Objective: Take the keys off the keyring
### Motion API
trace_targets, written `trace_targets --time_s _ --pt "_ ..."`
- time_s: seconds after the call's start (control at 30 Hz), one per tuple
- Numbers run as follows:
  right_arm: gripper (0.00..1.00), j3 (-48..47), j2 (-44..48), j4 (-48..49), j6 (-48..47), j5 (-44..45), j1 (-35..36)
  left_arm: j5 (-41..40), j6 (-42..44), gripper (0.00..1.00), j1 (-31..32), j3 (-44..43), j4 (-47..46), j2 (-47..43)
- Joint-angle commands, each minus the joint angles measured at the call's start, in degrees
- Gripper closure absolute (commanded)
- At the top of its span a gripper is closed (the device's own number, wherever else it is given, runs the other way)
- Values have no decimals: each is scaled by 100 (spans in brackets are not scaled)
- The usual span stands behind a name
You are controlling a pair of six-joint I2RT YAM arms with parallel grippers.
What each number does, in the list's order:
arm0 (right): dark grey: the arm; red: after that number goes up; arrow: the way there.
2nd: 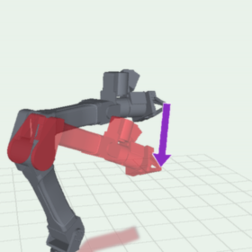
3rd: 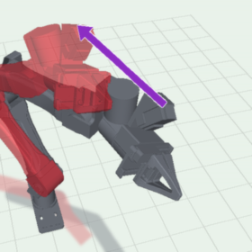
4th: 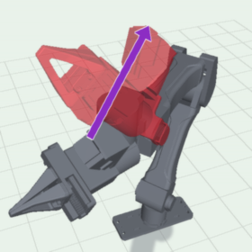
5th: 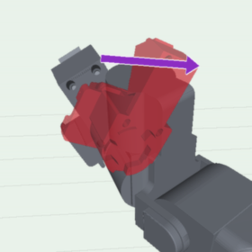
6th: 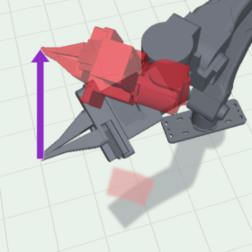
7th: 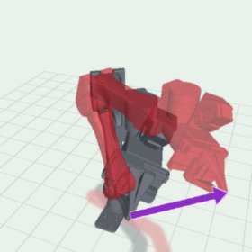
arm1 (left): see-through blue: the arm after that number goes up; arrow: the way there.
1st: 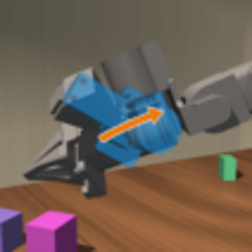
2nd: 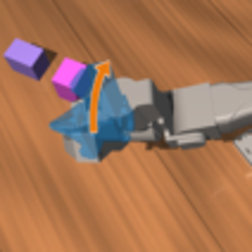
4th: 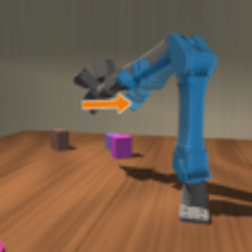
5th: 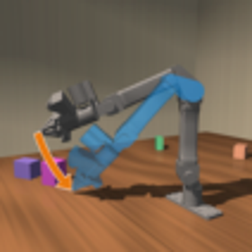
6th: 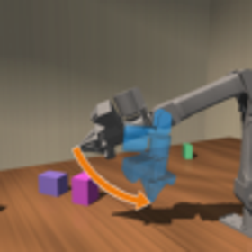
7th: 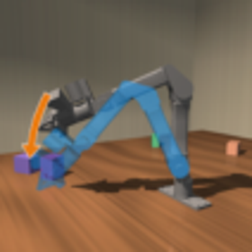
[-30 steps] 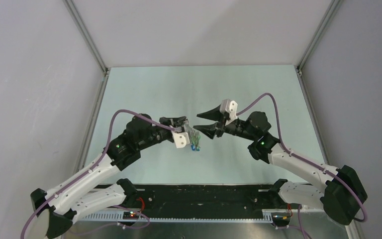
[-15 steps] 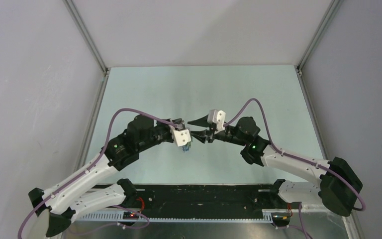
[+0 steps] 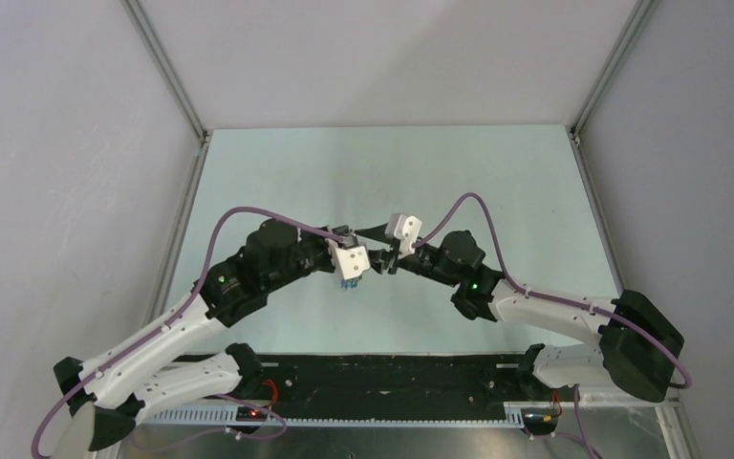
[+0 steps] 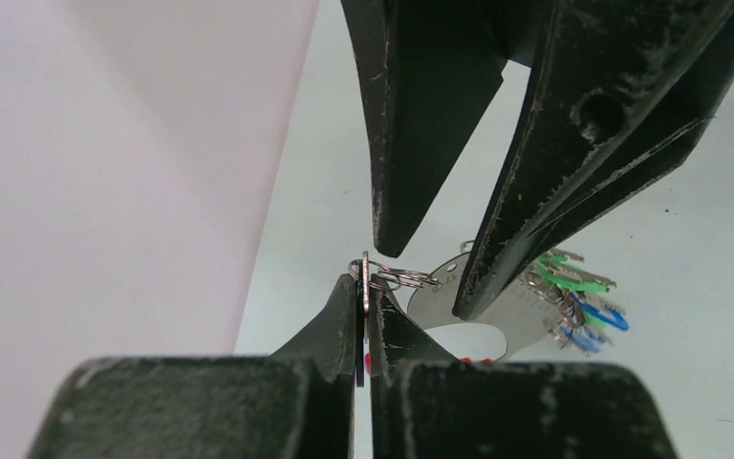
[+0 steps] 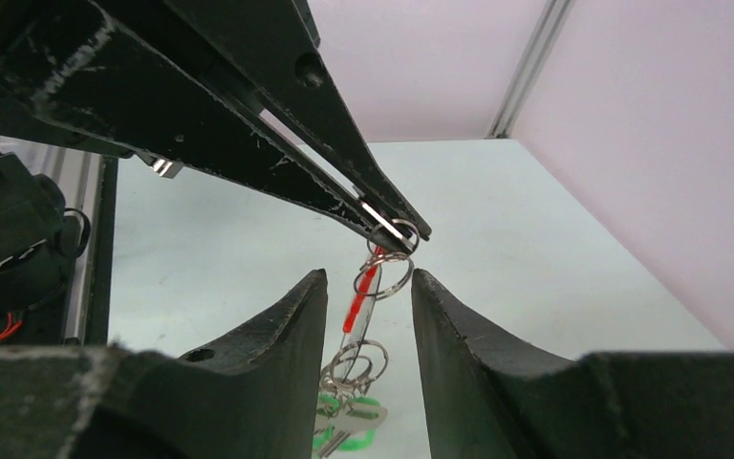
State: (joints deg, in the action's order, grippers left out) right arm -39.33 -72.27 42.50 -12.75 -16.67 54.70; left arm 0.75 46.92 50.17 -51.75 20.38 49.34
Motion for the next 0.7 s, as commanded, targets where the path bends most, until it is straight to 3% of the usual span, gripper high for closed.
trace_targets --time_s 0.0,0.23,0.5,0.67 --pt "57 -48 -60 307 -98 387 57 -168 -97 100 54 -323 -268 -25" --pt "71 -47 -70 407 -100 492 87 -191 -116 100 68 -311 -267 -21" --pt "65 -48 -136 563 -77 297 164 -250 -178 100 75 -331 -261 7" --pt "67 -62 -183 641 -86 349 193 -222 -215 100 75 -331 -257 4"
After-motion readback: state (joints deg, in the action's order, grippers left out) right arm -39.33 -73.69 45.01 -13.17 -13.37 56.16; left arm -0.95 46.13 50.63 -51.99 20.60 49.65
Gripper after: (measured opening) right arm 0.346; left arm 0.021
